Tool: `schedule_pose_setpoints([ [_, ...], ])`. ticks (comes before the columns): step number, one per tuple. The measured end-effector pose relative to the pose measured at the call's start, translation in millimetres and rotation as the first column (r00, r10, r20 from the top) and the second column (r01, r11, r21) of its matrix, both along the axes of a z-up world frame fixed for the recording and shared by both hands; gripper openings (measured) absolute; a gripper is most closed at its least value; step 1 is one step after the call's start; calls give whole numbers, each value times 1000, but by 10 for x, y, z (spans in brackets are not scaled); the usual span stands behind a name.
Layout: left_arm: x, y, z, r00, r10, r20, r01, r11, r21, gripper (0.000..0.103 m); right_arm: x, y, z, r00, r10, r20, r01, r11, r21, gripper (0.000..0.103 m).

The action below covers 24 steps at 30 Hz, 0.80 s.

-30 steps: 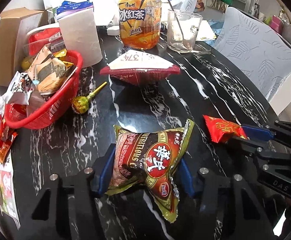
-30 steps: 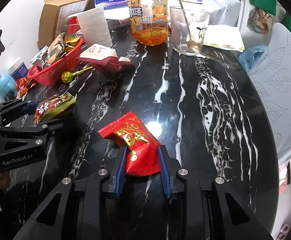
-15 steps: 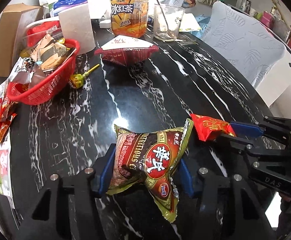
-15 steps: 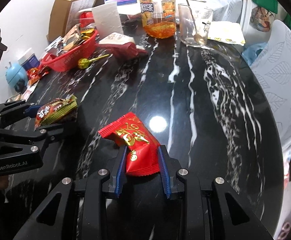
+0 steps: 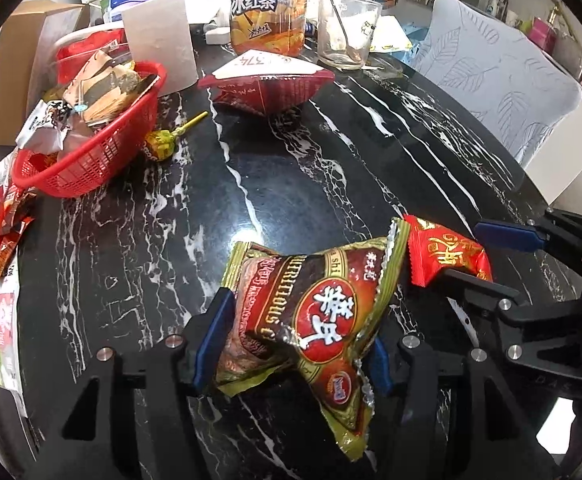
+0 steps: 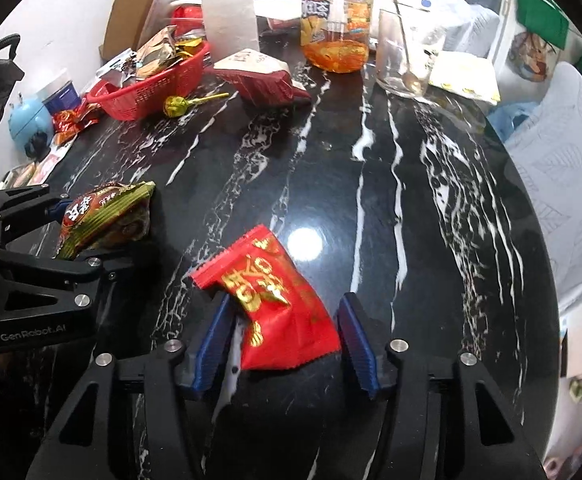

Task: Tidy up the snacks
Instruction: 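Lift both held packets off the table, then carry both held packets over the red basket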

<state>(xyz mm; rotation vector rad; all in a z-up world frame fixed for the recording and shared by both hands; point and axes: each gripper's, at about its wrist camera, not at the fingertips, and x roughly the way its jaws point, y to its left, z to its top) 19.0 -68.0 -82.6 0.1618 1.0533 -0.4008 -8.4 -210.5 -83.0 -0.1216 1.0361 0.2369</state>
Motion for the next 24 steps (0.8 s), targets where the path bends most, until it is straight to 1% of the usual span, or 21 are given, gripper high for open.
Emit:
schedule_pose_setpoints([
  [3,8,28,-2,1000,6,3,-5,1000,-20,58,28,57,20,1000,24,16,-24,1000,-17,55],
  [5,3,58,7,1000,15,19,-15,999,-34,55,46,90,22,999,38,31,-37,999,-29,54],
  [6,1,68,14,999,19,28,-18,999,-39,53,52,99,18,998,43,35,-42,999,-32,50],
  [7,-4,75,21,999,19,32,-18,999,-40,52,56,108,11,998,46,33,-45,999,-29,36],
  [9,-5,78,33,999,18,34,-16,999,-41,51,48,123,4,998,48,36,-47,998,-29,30],
  [11,-8,93,46,999,19,27,-18,999,-48,50,33,123,18,998,44,49,-42,999,-29,28],
  [16,-35,148,121,999,28,33,-25,997,-74,49,34,77,48,999,19,44,-20,1000,15,28],
  [20,-56,210,226,998,36,47,-31,995,-99,49,20,109,114,998,37,48,-40,997,66,28],
  [24,-67,319,364,995,60,78,-51,992,-111,49,37,182,212,997,50,67,-56,994,97,27],
])
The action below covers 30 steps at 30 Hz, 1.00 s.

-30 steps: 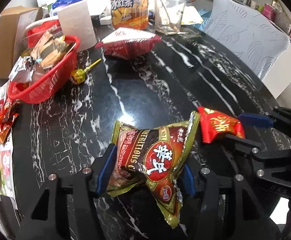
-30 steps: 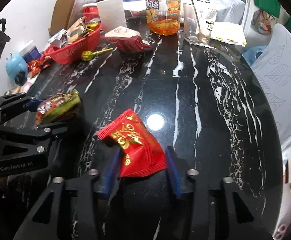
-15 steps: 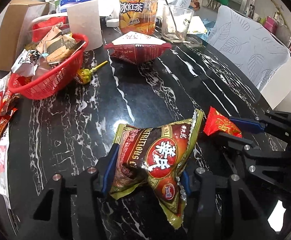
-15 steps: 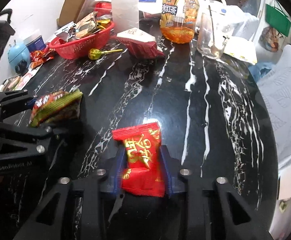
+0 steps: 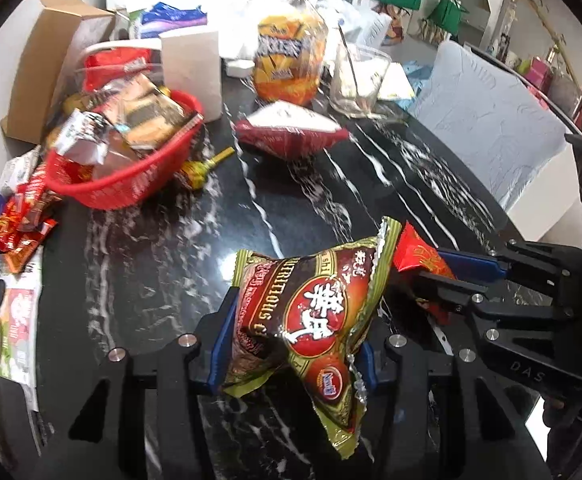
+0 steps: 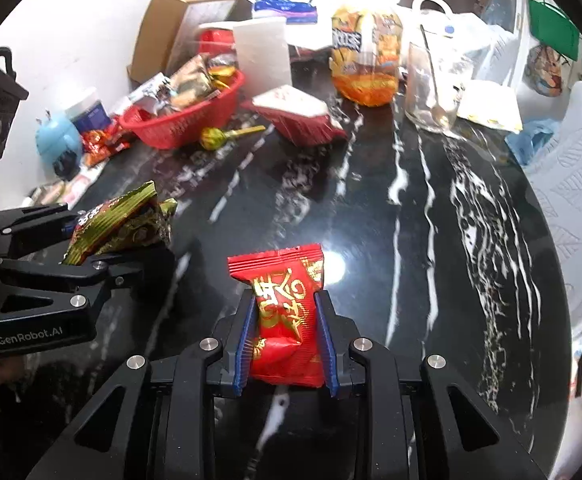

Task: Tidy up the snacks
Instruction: 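Carry both held packets over the red basket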

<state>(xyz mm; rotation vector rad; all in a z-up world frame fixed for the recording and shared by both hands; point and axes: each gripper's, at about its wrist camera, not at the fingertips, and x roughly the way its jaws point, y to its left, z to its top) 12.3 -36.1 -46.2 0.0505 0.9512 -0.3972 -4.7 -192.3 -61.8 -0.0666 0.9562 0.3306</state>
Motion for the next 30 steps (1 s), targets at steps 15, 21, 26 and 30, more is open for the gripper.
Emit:
schedule_pose_setpoints([
  [15,134,579,616,980,127,156,-119,991,-56,49,309,504,492,988,94,122,-101,993,56,27],
  [21,265,768,892,958,166,233,-150,985,-85,49,478,694,750,974,125,187,-139,988,67,27],
  [26,409,908,1119,934,195,300,-170,979,-109,49,665,850,980,957,151,246,-173,982,70,27],
  [30,584,1002,1241,913,224,340,-192,973,-125,49,860,981,1105,943,171,284,-197,978,64,27],
])
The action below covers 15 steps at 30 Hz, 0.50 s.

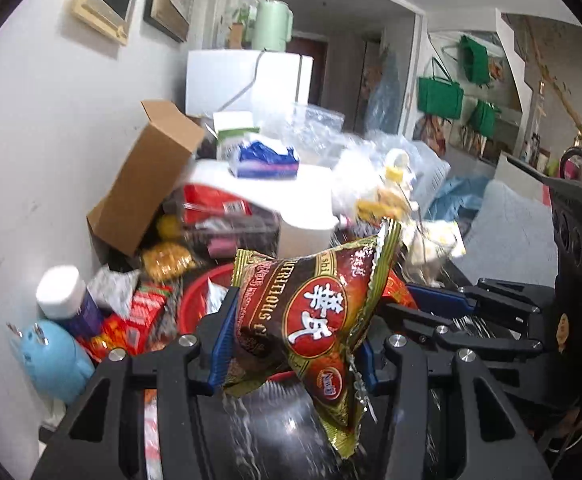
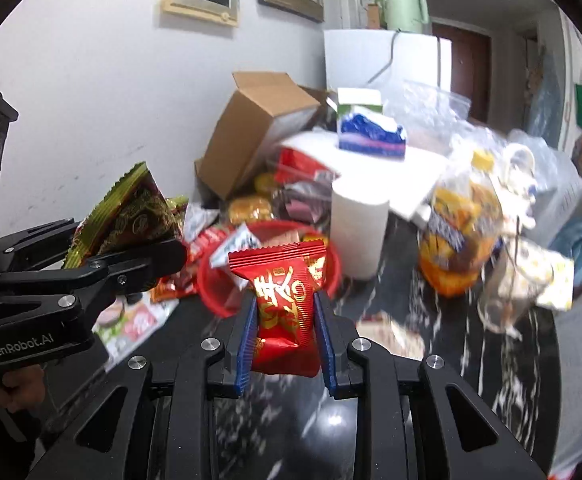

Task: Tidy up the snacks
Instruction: 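Carry both held packets over the red basket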

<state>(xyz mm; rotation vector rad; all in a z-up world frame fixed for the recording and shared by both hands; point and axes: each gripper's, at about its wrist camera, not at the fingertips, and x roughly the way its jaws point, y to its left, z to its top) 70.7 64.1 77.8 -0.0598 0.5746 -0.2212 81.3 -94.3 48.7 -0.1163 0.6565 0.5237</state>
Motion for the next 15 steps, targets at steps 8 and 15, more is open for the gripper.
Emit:
schedule_pose_setpoints([
  [8,474,128,77,998,53,38,-52,998,-18,49,473,228,121,999,21,46,-21,1000,-3,27],
  [15,885,230,16,993,111,31,-110,994,-10,49,928,314,104,999,11,41,-13,999,41,27],
])
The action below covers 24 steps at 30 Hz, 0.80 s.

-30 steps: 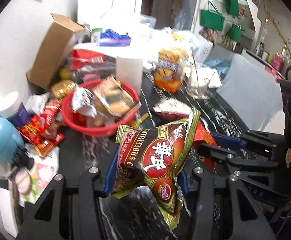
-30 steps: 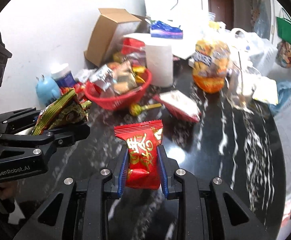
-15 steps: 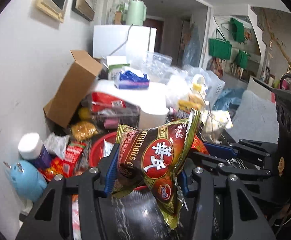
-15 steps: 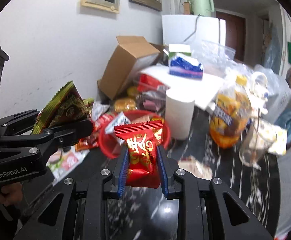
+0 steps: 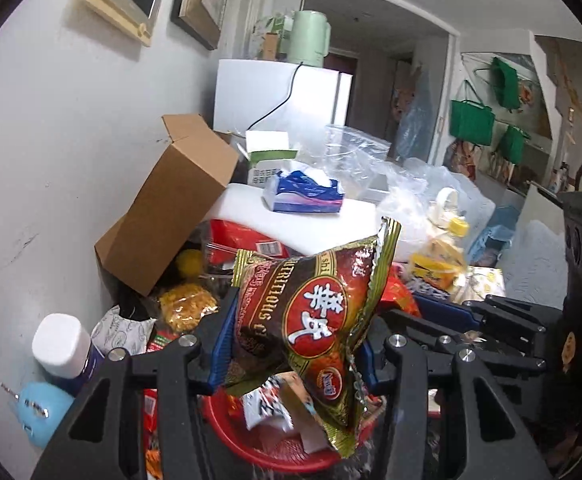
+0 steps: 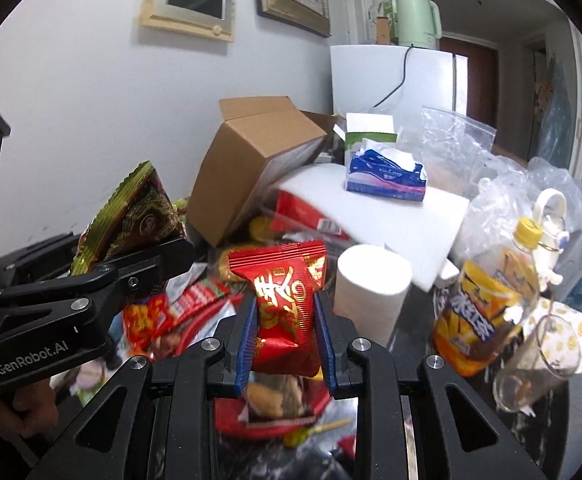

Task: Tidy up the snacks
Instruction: 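Carry both held packets over the red basket, then lower both packets into the red basket and open both tools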

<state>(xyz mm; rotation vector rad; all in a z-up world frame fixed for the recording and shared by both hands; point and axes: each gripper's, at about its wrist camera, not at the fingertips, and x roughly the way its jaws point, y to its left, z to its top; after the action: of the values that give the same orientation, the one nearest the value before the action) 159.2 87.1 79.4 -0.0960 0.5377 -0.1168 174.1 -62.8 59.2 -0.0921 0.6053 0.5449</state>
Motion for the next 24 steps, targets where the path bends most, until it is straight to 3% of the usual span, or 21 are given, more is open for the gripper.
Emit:
schedule_pose_setpoints([
  [6,193,27,-195,998,29,-52,-27,999,40,49,248,21,-103,1000,-16,-8,17,1000,22,27],
  [15,456,-7,-563,986,18,-164,-11,999,40,49,432,63,-401,995,-9,-97,7,1000,-20,27],
  [24,605,-15,-847,970,48,-237,-28,996,89,49,553,133,-689,985,-8,-173,-1,999,-54,27],
])
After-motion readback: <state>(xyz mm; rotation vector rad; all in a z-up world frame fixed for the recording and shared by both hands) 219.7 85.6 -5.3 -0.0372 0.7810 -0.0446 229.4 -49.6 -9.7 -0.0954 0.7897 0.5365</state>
